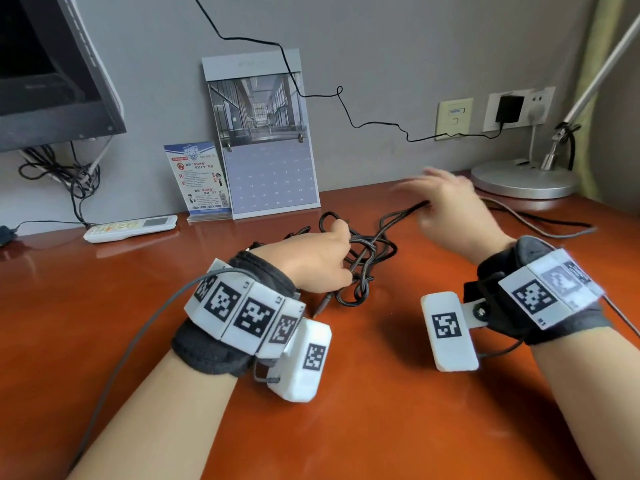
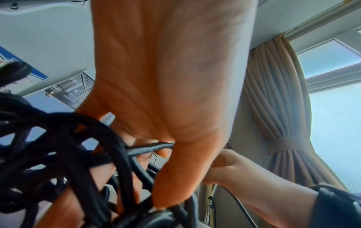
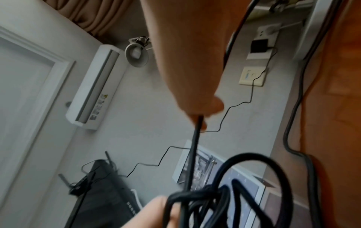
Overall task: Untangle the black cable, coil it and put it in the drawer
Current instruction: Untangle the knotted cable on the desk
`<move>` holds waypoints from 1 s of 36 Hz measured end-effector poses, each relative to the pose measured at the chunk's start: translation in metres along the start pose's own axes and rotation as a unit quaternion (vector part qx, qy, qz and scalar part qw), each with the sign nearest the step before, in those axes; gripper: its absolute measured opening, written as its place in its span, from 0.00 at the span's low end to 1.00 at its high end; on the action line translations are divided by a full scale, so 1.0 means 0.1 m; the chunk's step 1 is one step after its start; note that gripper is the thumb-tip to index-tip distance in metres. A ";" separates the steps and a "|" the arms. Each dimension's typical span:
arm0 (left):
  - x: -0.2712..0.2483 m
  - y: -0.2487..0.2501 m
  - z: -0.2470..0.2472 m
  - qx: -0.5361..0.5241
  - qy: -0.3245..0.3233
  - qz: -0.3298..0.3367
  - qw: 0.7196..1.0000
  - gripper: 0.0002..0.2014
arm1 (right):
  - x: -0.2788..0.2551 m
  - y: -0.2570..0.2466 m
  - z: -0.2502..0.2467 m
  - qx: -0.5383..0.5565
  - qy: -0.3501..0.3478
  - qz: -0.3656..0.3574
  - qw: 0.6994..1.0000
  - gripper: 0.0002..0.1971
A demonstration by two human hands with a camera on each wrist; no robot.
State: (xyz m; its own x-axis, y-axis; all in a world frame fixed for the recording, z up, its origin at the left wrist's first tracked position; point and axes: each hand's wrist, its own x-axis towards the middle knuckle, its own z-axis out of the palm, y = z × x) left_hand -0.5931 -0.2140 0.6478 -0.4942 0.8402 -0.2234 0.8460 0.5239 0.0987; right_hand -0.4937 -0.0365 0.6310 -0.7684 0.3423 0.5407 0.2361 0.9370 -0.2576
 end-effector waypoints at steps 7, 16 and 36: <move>0.00 -0.01 0.00 -0.013 -0.014 -0.008 1.000 0.17 | -0.07 -0.28 -0.01 0.175 -0.113 -0.101 0.973 0.10; -0.05 0.03 -0.04 -0.068 -0.011 -0.018 0.997 0.20 | -0.05 -0.30 0.08 0.187 -0.173 -0.051 0.966 0.08; -0.10 -0.05 -0.09 -0.133 0.011 0.053 0.990 0.18 | -0.10 -0.46 0.15 0.237 -0.177 0.002 0.955 0.10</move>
State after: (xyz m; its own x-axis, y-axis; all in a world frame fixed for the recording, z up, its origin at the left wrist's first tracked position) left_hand -0.5942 -0.2240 0.6585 -0.4123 0.8937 -0.1767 0.8124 0.4485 0.3726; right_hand -0.5060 -0.0845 0.6251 -0.9411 0.2211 0.2558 0.0072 0.7695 -0.6386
